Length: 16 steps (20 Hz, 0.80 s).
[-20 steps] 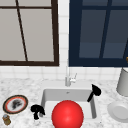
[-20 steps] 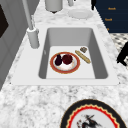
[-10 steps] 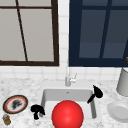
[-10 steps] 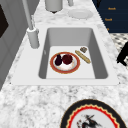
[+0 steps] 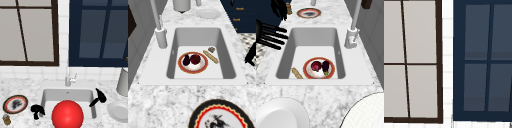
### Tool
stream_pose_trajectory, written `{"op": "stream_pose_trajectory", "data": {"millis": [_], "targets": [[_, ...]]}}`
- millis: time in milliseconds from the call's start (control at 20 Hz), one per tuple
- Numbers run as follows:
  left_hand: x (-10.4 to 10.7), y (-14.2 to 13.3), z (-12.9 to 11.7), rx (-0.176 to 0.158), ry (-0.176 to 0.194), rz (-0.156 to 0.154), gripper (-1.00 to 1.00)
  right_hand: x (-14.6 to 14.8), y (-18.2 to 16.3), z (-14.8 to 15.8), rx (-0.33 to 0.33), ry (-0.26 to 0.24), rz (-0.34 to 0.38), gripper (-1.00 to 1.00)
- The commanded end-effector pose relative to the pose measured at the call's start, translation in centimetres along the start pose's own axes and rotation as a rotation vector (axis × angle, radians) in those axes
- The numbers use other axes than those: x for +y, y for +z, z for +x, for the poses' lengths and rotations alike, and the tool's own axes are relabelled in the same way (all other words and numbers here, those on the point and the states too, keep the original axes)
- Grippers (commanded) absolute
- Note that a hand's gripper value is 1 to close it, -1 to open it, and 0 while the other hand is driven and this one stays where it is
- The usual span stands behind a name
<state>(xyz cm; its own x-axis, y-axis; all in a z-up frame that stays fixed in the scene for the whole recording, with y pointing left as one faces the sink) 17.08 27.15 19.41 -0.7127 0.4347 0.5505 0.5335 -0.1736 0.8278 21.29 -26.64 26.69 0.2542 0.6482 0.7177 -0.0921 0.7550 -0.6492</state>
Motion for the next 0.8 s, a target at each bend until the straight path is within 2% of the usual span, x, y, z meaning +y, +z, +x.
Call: {"op": "stream_pose_trajectory", "data": {"millis": [0,100,150,400,750], "targets": [[0.0,0.0,0.0,0.0,0.0,0.0,0.0,-0.3,0.5,-1.6,-0.028,-0.09,-0.041,-1.0],[0.0,0.0,0.0,0.0,0.0,0.0,0.0,0.0,-0.1,-1.1,-0.011,-0.118,-0.093,-1.0],[0.0,0.0,0.0,0.0,0.0,0.0,0.0,-0.1,-0.3,-1.0,0.02,-0.125,-0.101,-1.0],[0.0,0.0,0.0,0.0,0.0,0.0,0.0,-0.1,-0.3,-1.2,0.086,-0.136,-0.182,-1.0],[0.0,0.0,0.0,0.0,0.0,0.0,0.0,-1.2,0.2,-0.1,0.116,-0.183,-0.319,-1.0]]}}
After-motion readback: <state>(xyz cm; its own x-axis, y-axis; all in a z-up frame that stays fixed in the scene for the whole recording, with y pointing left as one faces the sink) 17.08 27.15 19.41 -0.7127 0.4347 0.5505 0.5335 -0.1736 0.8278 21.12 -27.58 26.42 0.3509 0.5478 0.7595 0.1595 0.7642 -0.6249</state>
